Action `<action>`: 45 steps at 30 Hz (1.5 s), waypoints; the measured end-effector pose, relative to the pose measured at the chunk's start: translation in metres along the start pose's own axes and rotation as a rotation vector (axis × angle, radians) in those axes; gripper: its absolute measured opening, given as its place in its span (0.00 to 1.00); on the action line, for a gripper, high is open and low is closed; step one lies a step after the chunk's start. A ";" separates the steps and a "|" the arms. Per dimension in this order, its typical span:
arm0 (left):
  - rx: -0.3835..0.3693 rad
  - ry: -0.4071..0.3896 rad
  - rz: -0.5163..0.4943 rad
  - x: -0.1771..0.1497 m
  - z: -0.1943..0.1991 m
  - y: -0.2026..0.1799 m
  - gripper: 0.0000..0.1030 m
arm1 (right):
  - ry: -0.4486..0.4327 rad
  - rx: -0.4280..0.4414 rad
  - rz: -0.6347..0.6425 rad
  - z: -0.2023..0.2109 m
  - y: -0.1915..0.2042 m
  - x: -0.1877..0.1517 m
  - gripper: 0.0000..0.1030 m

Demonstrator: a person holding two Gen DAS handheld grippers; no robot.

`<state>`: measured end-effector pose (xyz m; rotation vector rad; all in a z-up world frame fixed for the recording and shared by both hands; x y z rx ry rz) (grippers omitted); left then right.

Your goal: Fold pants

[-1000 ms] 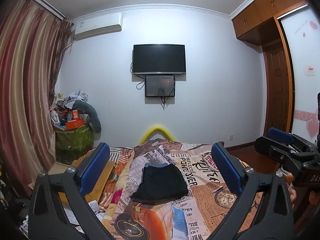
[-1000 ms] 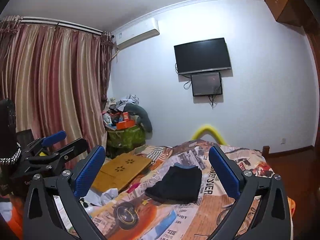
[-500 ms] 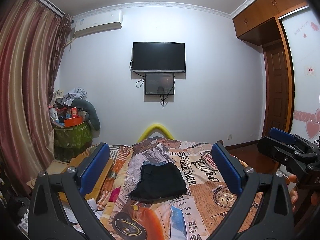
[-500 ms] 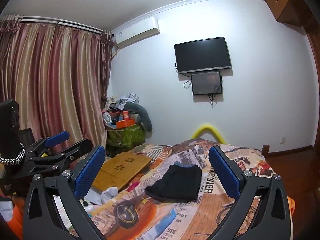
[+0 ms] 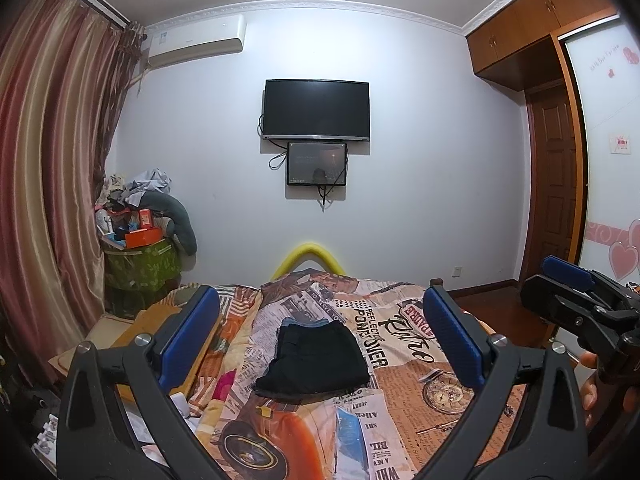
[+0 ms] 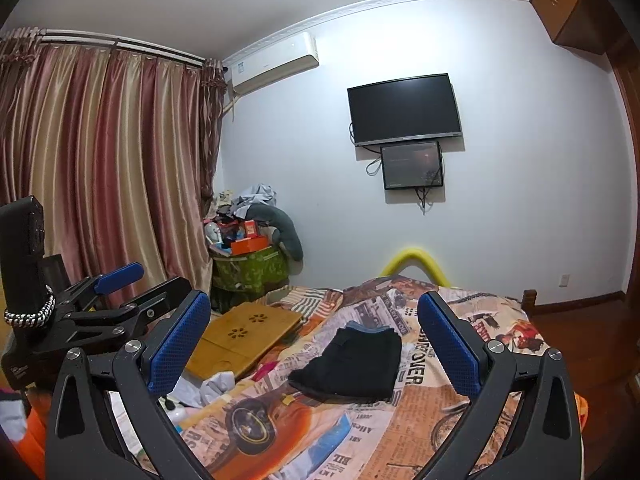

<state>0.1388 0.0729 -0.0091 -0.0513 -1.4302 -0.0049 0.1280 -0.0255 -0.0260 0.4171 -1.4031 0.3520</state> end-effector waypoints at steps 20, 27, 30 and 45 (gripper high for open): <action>-0.018 0.004 -0.008 -0.001 -0.001 -0.003 1.00 | 0.010 -0.007 -0.006 0.000 0.000 -0.001 1.00; -0.030 0.012 -0.002 -0.001 -0.002 -0.004 1.00 | 0.015 -0.014 -0.012 0.000 -0.002 -0.003 1.00; -0.037 0.016 -0.003 -0.002 -0.004 -0.005 1.00 | 0.014 -0.018 -0.014 0.000 -0.003 -0.003 1.00; -0.063 0.050 0.007 -0.009 -0.011 -0.008 1.00 | 0.015 -0.032 -0.025 0.001 -0.007 -0.004 1.00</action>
Point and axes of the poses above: each gripper's, at about its wrist camera, not at the fingertips, and z roughly against the way its jaws point, y to its left, x to its top, the point moved 9 cm from there along -z, roughly the way its jaws point, and after that the axes turned 7 degrees about -x, right-handed, at the moved point
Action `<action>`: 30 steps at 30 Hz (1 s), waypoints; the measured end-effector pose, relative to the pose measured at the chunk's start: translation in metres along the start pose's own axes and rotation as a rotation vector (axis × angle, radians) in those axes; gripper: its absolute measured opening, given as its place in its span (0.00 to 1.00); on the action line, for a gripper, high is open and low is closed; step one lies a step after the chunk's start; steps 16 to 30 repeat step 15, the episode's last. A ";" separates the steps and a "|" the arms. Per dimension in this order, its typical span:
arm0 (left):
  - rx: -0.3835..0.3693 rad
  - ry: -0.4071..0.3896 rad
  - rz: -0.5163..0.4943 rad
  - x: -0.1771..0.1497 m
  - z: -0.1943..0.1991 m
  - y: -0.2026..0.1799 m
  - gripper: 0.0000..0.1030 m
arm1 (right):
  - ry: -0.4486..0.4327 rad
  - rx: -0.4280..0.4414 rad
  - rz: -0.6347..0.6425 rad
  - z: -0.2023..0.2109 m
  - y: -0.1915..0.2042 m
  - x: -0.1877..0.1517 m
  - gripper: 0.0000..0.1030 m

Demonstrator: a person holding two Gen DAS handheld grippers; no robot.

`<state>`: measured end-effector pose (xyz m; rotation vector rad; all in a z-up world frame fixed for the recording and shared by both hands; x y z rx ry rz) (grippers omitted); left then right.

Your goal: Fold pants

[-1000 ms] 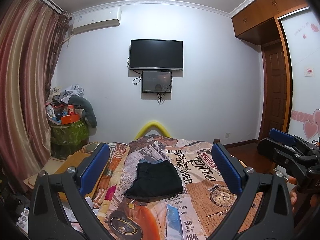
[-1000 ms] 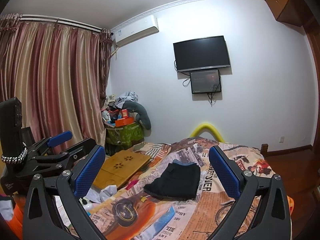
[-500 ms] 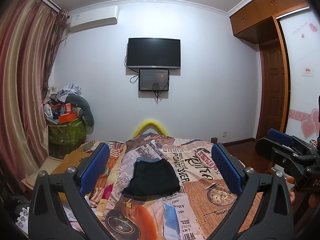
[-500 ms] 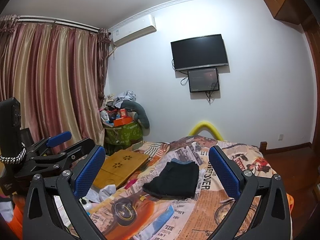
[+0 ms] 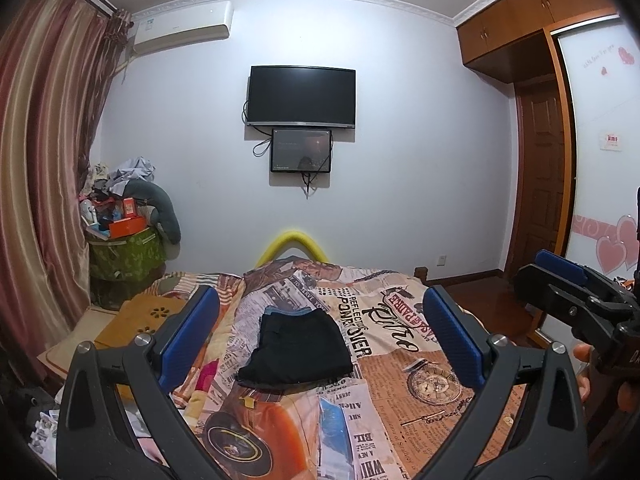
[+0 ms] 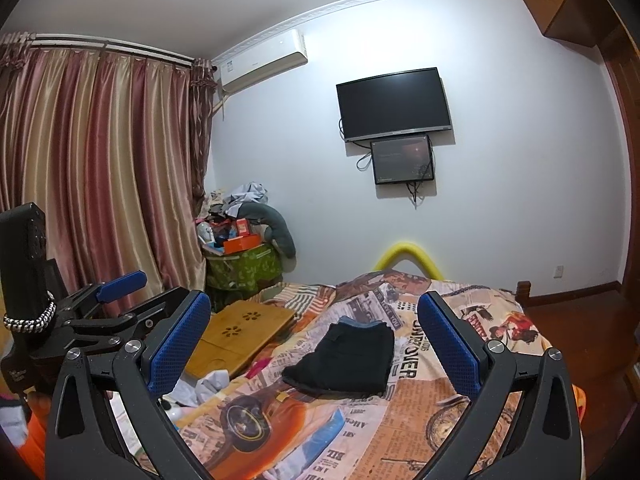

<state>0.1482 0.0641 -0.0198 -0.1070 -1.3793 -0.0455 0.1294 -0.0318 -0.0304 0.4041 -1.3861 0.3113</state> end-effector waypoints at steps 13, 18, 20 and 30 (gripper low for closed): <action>-0.010 0.019 0.031 -0.006 -0.006 0.006 1.00 | 0.005 -0.006 -0.007 -0.001 -0.005 -0.002 1.00; -0.006 0.028 0.026 -0.009 -0.009 0.007 1.00 | 0.007 -0.008 -0.009 -0.001 -0.005 -0.003 1.00; -0.006 0.028 0.026 -0.009 -0.009 0.007 1.00 | 0.007 -0.008 -0.009 -0.001 -0.005 -0.003 1.00; -0.006 0.028 0.026 -0.009 -0.009 0.007 1.00 | 0.007 -0.008 -0.009 -0.001 -0.005 -0.003 1.00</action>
Point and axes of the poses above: each gripper's, at about its wrist camera, not at the fingertips, and z roughly against the way its jaws point, y to its left, x to its top, the point moved 9 cm from there along -z, roughly the way its jaws point, and after that the axes turned 7 degrees about -x, right-handed, at the moved point
